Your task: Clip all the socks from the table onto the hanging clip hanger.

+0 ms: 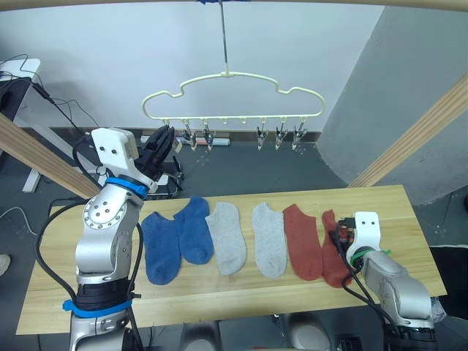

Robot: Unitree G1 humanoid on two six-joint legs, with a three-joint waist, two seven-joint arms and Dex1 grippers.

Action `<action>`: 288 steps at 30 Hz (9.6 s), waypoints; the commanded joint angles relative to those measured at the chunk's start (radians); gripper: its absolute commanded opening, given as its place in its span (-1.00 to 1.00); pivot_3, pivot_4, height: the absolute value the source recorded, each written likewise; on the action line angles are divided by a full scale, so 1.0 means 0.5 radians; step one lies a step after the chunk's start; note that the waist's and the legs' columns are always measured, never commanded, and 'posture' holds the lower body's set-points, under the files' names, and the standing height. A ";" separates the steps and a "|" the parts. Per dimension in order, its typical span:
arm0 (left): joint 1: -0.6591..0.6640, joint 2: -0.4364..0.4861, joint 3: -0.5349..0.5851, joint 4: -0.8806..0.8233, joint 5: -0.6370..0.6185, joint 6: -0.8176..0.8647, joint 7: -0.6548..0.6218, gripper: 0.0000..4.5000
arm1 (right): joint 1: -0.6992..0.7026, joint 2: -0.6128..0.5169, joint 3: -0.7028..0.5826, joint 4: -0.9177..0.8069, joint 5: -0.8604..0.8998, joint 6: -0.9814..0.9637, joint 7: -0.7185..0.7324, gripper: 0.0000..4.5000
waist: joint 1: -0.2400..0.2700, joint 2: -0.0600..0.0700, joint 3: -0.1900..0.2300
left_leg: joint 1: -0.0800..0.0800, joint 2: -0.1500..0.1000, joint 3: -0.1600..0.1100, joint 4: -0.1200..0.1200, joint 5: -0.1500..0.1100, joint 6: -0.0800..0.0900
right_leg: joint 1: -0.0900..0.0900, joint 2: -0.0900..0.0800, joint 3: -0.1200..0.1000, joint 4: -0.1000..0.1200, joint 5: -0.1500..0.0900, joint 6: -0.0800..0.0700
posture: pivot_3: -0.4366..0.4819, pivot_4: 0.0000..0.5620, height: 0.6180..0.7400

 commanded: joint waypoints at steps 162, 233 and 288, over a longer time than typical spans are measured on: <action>0.269 -0.350 -0.354 -0.328 0.305 -0.163 0.367 0.41 | -0.394 -1.105 0.146 -0.736 0.889 -0.587 1.434 0.12 | -0.005 -0.011 0.015 | -0.004 -0.006 -0.001 0.003 -0.001 -0.004 | 0.000 -0.005 0.001 0.000 0.009 -0.005 | -0.48 0.25 1.00; 0.046 -0.306 -0.308 -0.182 0.359 -0.218 0.355 -1.00 | -0.153 -0.949 0.490 -0.683 0.356 -0.450 0.859 0.69 | -0.004 -0.011 0.015 | -0.003 -0.005 -0.001 0.003 0.000 -0.005 | 0.000 -0.006 0.000 0.001 0.009 -0.004 | -0.46 0.28 1.00; -0.160 -0.072 -0.053 -0.477 -0.542 0.639 0.062 -1.00 | -0.554 -0.570 0.861 -0.170 -0.141 -0.951 1.101 -0.99 | -0.004 -0.011 0.041 | -0.004 -0.005 -0.001 0.001 0.000 -0.005 | -0.002 -0.004 0.000 -0.002 0.009 -0.002 | -0.40 0.31 1.00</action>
